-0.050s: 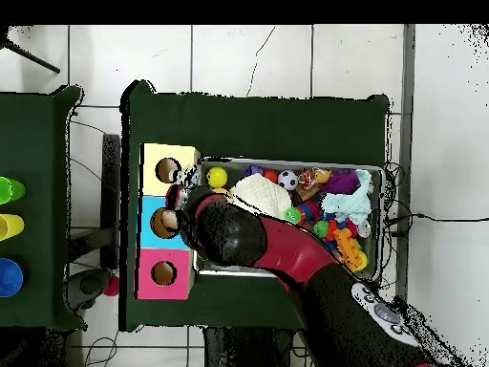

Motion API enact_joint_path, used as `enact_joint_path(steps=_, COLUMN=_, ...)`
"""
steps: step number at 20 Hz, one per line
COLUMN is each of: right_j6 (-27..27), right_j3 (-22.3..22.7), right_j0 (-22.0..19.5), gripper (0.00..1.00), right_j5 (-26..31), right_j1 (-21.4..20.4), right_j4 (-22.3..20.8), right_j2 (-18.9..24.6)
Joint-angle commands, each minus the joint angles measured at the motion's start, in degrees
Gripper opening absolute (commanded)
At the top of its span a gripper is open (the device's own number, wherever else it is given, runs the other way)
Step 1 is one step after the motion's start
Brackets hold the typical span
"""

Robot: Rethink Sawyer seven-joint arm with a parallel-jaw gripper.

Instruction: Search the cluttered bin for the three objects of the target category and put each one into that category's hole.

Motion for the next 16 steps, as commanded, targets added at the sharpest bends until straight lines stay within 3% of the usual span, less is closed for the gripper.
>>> enact_joint_path(steps=1, right_j6=14.3, right_j3=3.3, right_j0=-0.7, gripper=0.0, right_j5=-2.0, right_j1=3.9, right_j4=2.6, right_j2=1.3)
enact_joint_path(steps=16, right_j6=15.9, right_j3=5.7, right_j0=-1.5, gripper=0.0, right_j5=5.2, right_j1=2.9, right_j4=9.5, right_j2=5.1)
